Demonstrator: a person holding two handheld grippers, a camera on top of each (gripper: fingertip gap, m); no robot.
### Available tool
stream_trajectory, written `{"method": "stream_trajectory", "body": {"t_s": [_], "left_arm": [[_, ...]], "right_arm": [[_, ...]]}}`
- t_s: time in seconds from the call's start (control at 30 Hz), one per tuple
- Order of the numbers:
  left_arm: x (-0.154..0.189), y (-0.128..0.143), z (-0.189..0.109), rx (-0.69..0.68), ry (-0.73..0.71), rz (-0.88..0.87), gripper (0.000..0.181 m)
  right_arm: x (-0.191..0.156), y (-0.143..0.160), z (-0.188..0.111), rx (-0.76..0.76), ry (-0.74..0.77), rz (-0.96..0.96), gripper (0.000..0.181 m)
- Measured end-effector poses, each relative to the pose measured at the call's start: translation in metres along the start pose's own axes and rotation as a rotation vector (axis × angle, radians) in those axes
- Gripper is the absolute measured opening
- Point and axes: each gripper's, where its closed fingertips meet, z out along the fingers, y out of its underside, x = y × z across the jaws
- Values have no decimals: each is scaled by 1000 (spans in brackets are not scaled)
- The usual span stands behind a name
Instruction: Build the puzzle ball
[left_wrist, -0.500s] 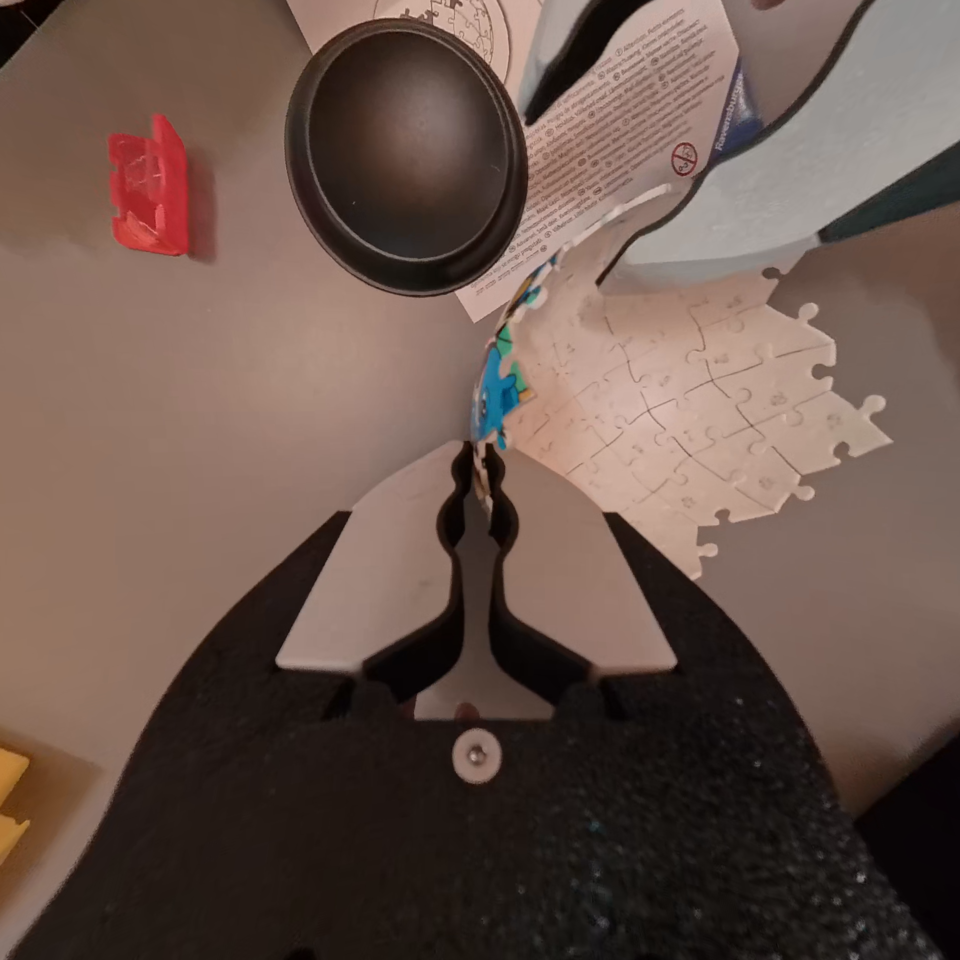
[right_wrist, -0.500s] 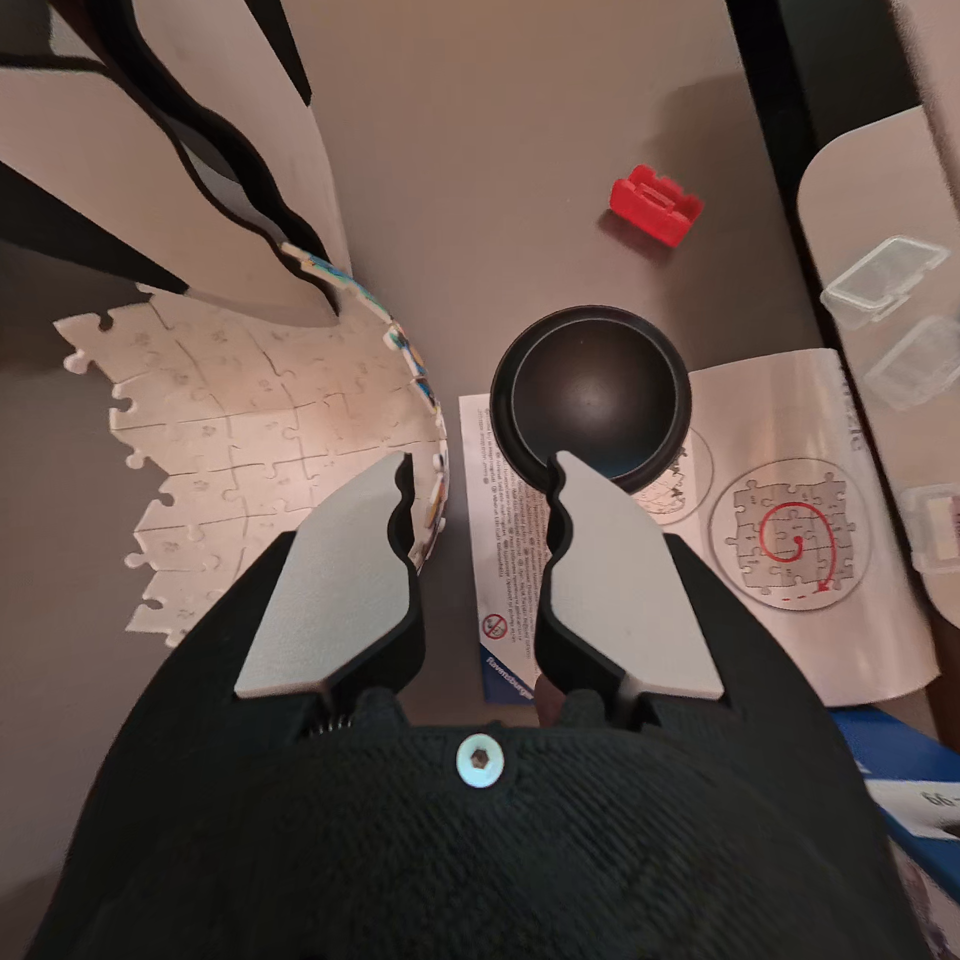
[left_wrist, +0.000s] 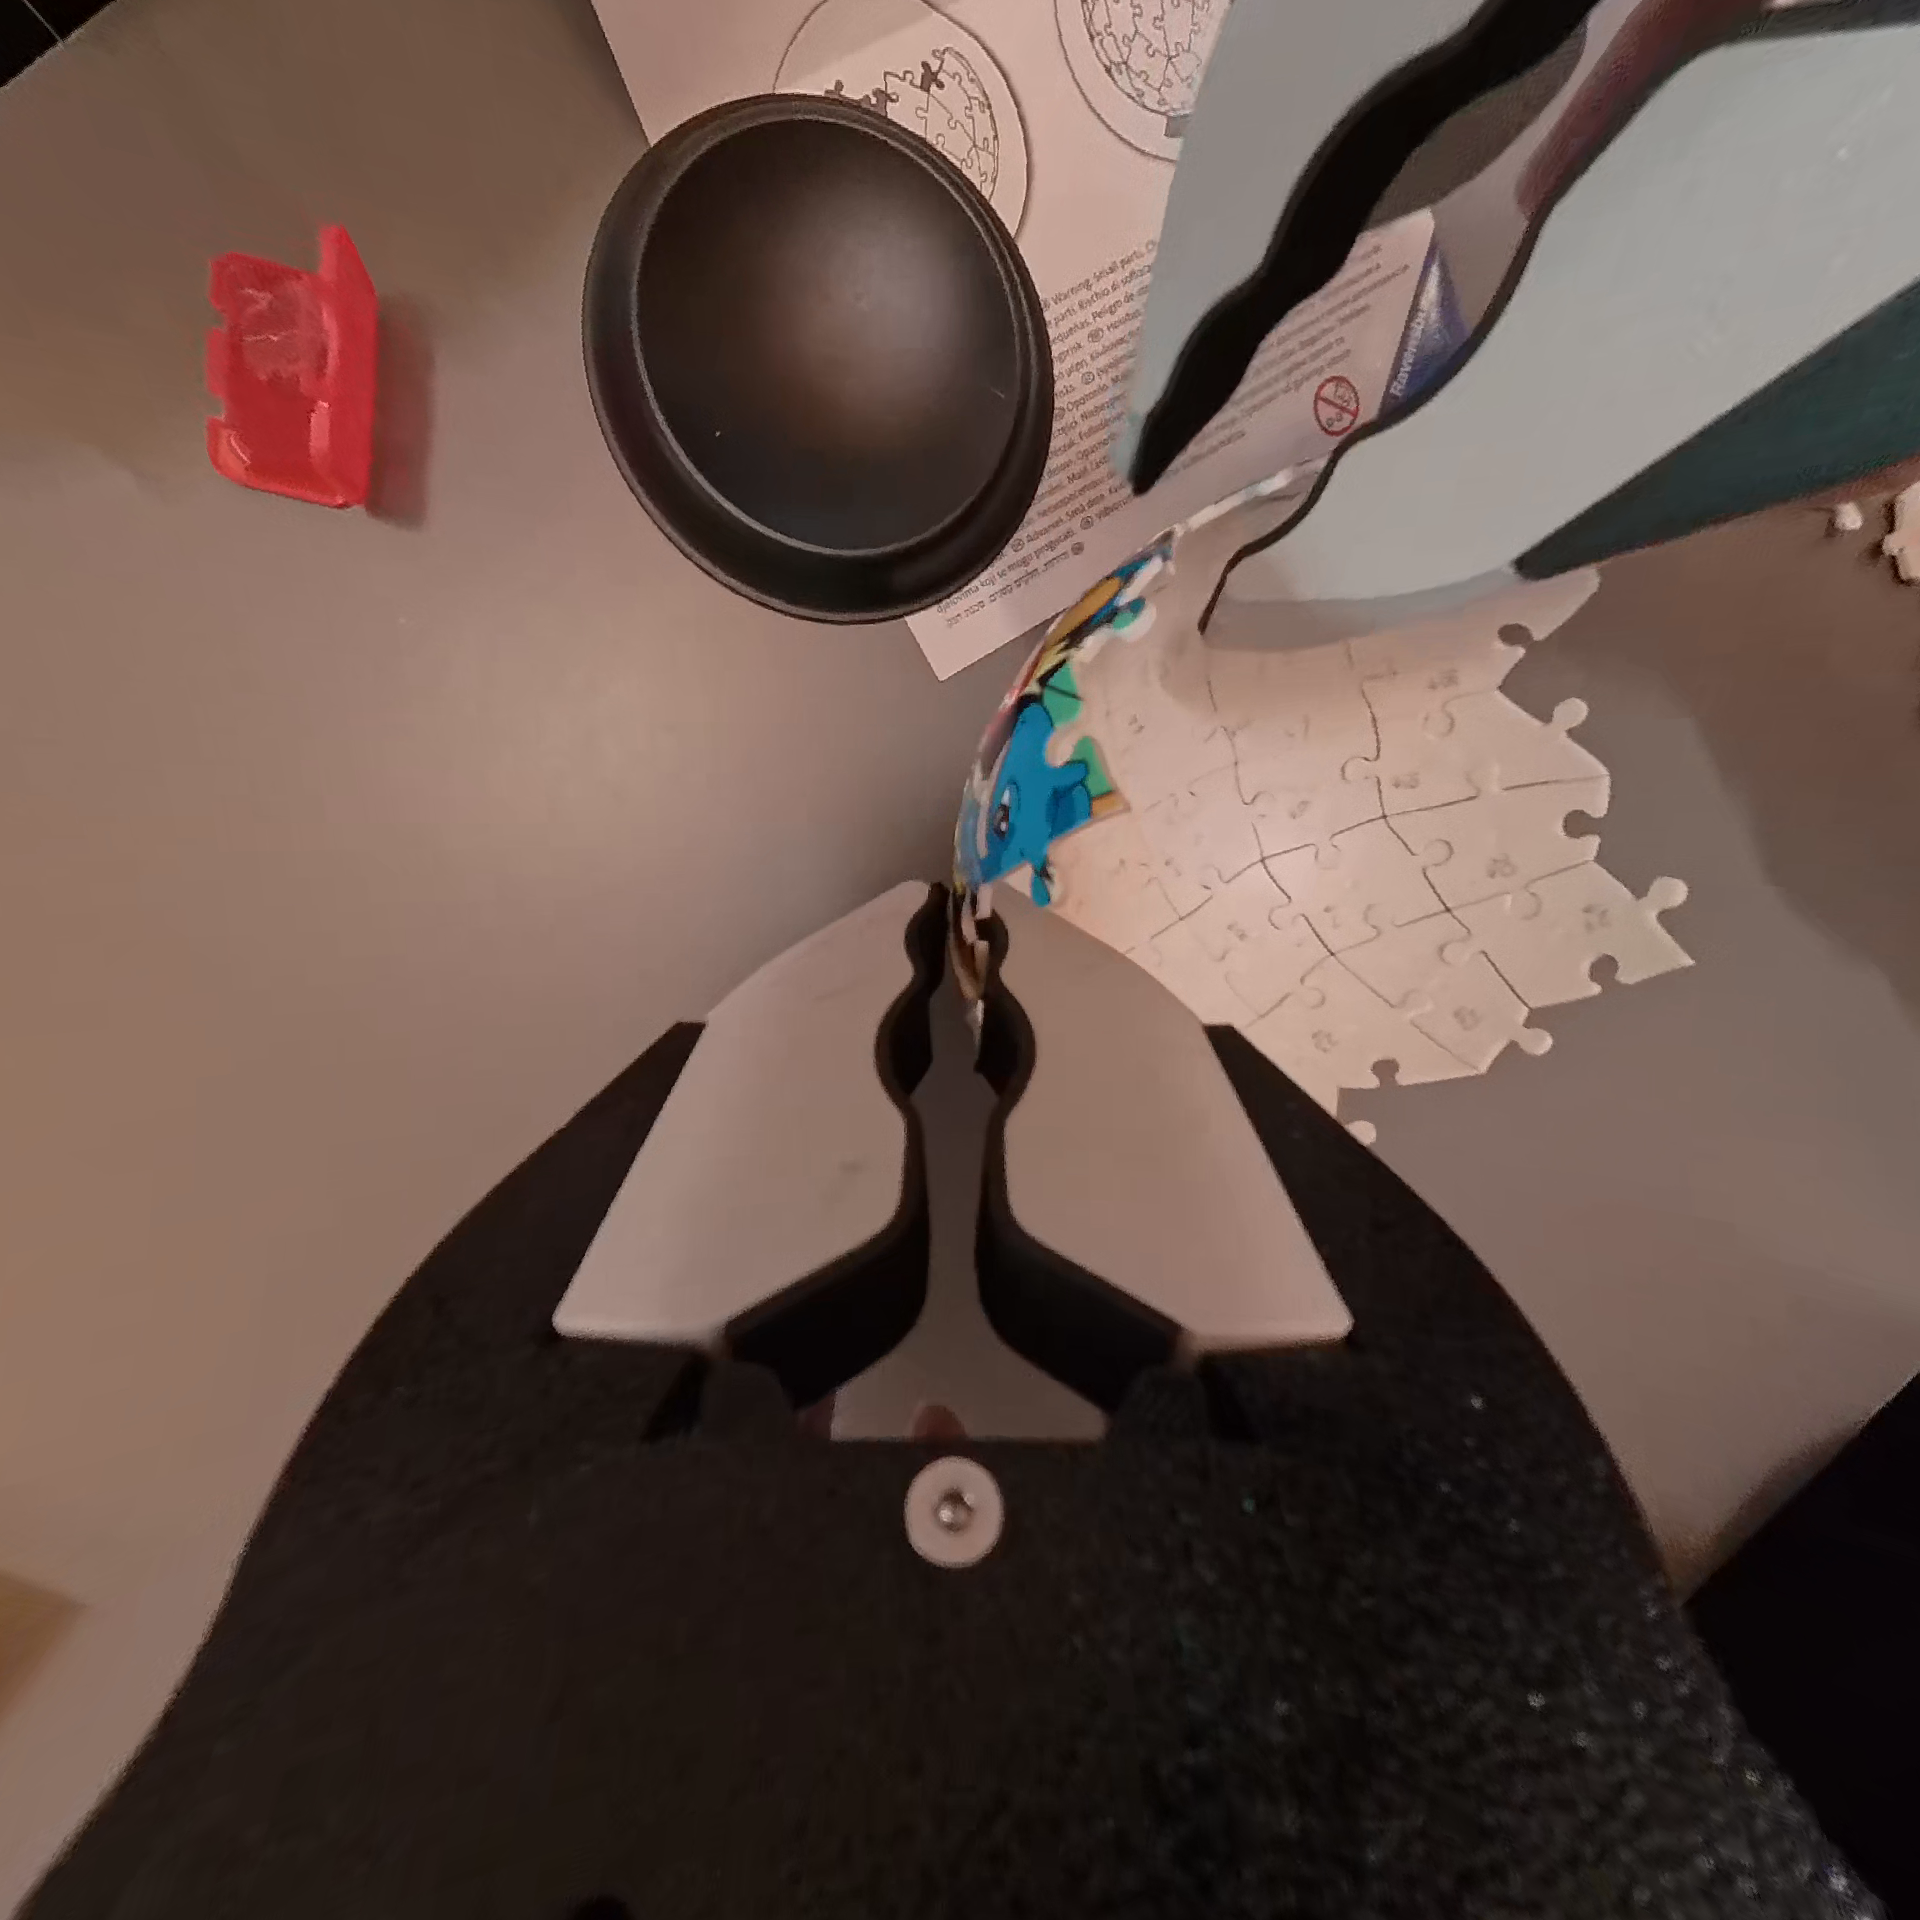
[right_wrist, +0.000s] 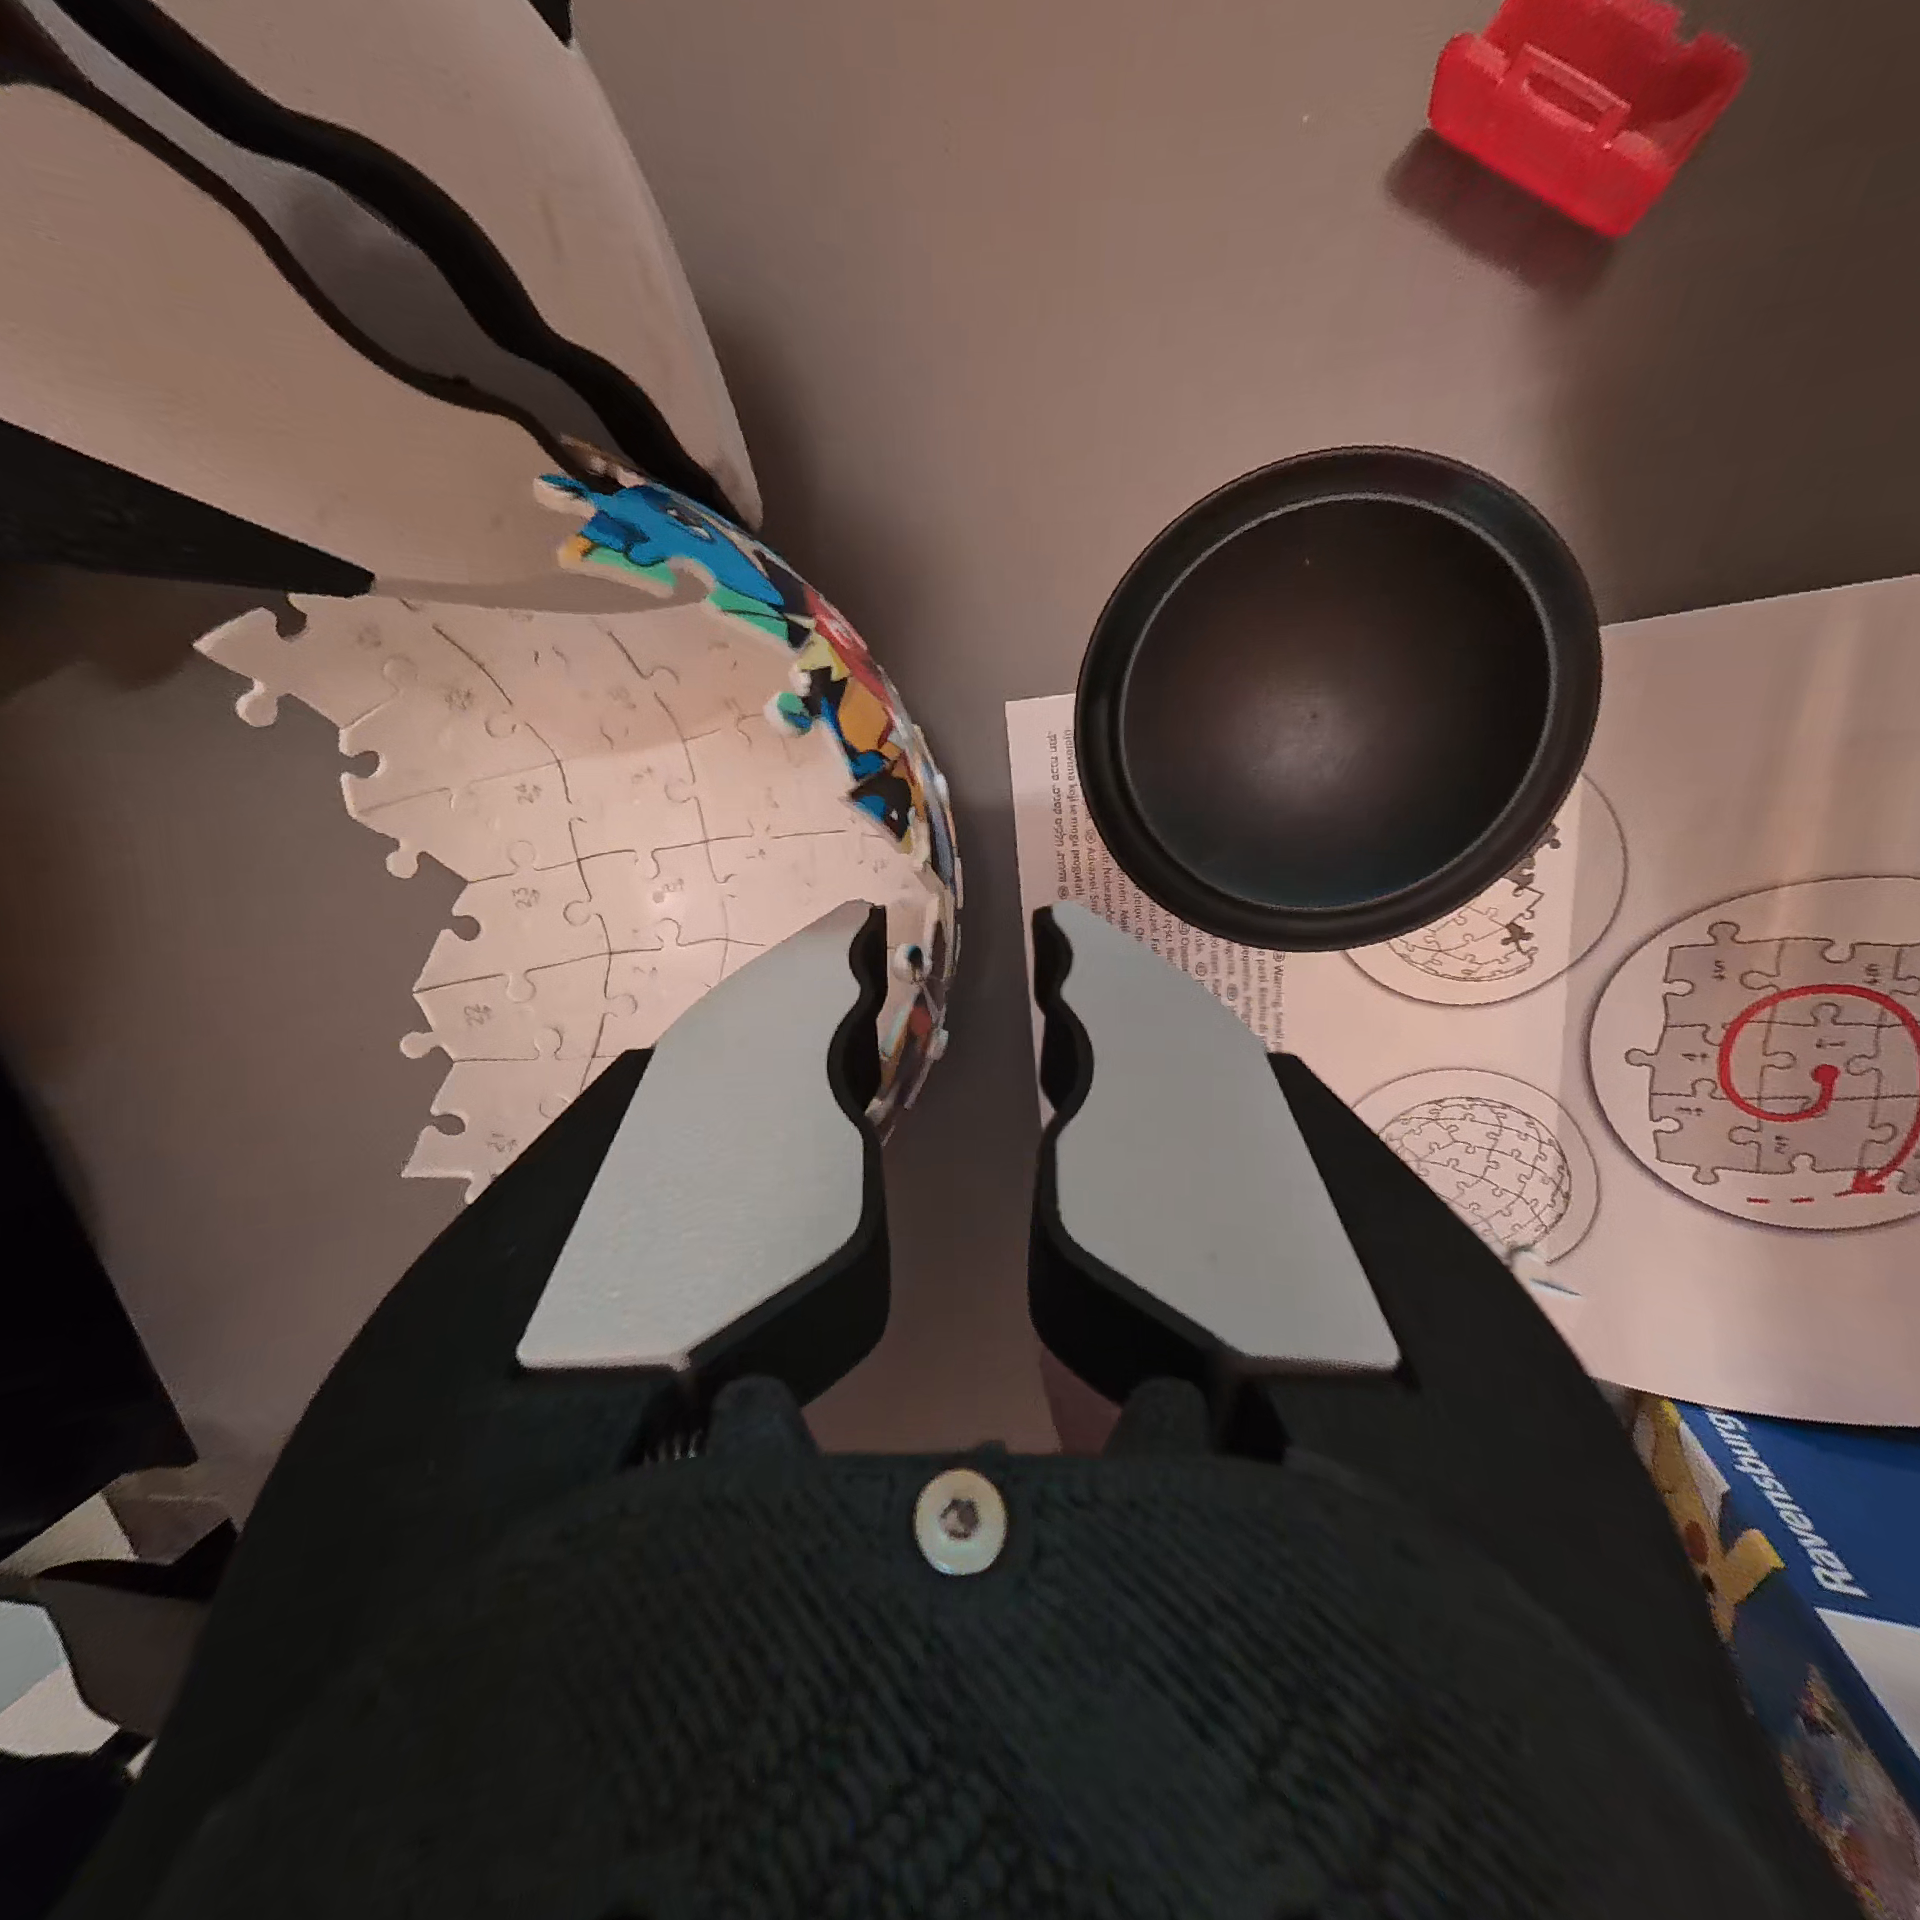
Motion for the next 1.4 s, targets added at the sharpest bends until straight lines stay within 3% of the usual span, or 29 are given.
{"method": "stream_trajectory", "body": {"t_s": [0.2,0.73,1.03,1.2,1.4], "left_arm": [[-1,-4,1,27,16,-51,3],[-2,-12,-2,90,101,-119,8],[0,-15,-5,107,107,-119,9],[2,-15,-4,104,108,-110,10],[3,-16,-4,106,111,-106,9]], "right_arm": [[1,2,-2,-12,10,3,12],[9,11,1,-144,41,-75,27],[14,12,0,-162,118,-32,26],[16,9,-2,-153,149,-28,17],[15,10,0,-166,126,-29,17]]}}
